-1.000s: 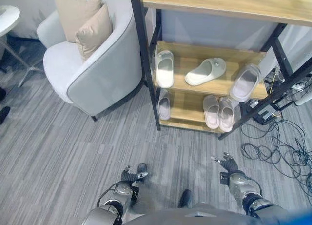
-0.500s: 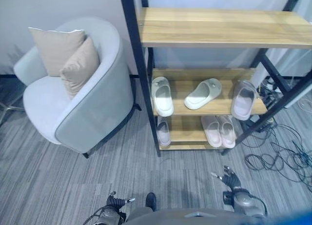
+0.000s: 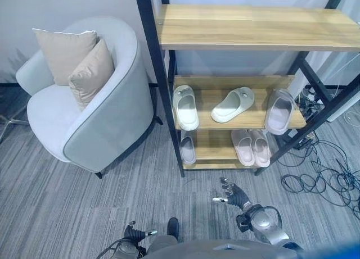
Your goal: Arrange the slippers neatly on the shoe rack.
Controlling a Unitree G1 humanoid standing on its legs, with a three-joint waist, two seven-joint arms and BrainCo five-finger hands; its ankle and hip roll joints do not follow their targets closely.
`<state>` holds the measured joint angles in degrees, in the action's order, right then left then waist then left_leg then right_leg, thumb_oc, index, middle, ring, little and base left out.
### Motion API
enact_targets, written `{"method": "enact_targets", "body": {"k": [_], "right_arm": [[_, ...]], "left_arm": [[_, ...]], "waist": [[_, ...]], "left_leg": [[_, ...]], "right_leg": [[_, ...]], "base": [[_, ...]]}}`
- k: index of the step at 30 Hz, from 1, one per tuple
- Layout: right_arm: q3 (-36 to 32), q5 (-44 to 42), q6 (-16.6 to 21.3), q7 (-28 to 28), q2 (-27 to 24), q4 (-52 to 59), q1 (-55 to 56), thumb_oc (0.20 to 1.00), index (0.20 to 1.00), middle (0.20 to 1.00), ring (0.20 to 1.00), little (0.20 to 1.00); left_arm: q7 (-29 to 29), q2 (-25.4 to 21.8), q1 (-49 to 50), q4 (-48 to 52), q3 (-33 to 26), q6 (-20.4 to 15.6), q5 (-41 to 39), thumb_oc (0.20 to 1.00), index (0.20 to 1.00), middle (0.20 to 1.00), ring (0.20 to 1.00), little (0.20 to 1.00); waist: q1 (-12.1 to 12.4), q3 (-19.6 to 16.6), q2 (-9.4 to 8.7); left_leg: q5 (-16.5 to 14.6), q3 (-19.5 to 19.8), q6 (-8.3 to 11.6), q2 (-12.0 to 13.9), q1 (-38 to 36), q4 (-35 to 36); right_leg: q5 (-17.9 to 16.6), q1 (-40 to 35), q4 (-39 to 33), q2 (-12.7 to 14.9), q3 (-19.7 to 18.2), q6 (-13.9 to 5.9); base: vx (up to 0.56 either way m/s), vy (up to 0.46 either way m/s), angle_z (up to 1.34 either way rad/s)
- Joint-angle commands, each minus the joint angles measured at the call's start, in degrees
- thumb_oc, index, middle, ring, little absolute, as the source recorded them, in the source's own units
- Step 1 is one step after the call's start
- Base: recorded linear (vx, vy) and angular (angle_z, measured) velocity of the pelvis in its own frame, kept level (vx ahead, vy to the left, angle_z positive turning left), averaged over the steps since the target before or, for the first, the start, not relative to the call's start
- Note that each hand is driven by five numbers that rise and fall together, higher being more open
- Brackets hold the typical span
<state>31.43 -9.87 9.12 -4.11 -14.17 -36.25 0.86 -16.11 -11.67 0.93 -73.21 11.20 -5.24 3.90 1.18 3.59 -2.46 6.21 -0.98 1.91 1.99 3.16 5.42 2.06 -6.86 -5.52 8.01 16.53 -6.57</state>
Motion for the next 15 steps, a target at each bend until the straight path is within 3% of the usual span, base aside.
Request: {"method": "enact_targets", "body": {"k": [1, 4, 9, 11, 15], "right_arm": [[2.0, -3.6, 2.3, -5.4, -2.6, 9.1, -3.3, 1.000, 1.000, 1.000, 1.000, 1.000], [2.9, -4.3, 2.9, -6.8, -6.2, 18.4, -5.0, 1.000, 1.000, 1.000, 1.000, 1.000], [-2.5, -2.6, 5.1, -2.2, -10.0, 30.9, -7.0, 1.000, 1.000, 1.000, 1.000, 1.000], [-6.5, 1.5, 6.3, 3.1, -10.8, 33.1, -9.2, 1.000, 1.000, 1.000, 1.000, 1.000], [-11.7, 10.1, 5.3, 11.2, -11.8, 30.2, -14.0, 1.000, 1.000, 1.000, 1.000, 1.000]], "left_arm": [[0.5, 2.0, -4.2, -4.2, 2.2, 0.3, 2.4, 1.000, 1.000, 1.000, 1.000, 1.000], [0.3, 2.3, -3.7, -4.5, 2.4, 0.6, 3.4, 1.000, 1.000, 1.000, 1.000, 1.000], [0.1, 3.0, -2.9, -4.4, 2.2, 0.5, 3.2, 1.000, 1.000, 1.000, 1.000, 1.000], [0.1, 3.4, -3.0, -4.2, 3.9, 0.8, 5.0, 1.000, 1.000, 1.000, 1.000, 1.000], [0.8, 2.9, -2.0, -0.8, 8.9, 0.2, 11.1, 1.000, 1.000, 1.000, 1.000, 1.000]], "waist": [[1.1, 2.3, -0.07], [1.6, 2.1, -0.30], [1.6, 1.8, -0.52], [1.6, 1.7, -0.58], [2.1, 1.9, -0.38]], "left_leg": [[-7.3, 0.6, 2.22, 2.0, -2.0, -0.4], [-7.3, 0.7, 2.42, 2.3, -2.1, -0.4], [-7.3, 1.0, 2.41, 2.5, -2.0, -0.4], [-7.3, 1.2, 2.31, 2.5, -1.6, -0.4], [-7.3, 1.3, 2.13, 2.3, -0.9, -0.4]], "right_leg": [[0.2, 0.5, 0.5, 1.4, 0.4, -2.70], [0.4, 0.5, 0.5, 1.2, 0.7, -2.78], [0.4, 0.5, 0.5, 1.1, 1.2, -2.86], [0.3, 0.7, 0.5, 1.0, 1.3, -2.84], [0.2, 1.2, 0.5, 1.0, 1.4, -2.97]], "base": [[0.01, -0.016, 0.09], [0.01, -0.008, 0.08], [0.02, 0.010, 0.06], [0.01, 0.007, 0.03], [0.02, 0.026, 0.01]]}}
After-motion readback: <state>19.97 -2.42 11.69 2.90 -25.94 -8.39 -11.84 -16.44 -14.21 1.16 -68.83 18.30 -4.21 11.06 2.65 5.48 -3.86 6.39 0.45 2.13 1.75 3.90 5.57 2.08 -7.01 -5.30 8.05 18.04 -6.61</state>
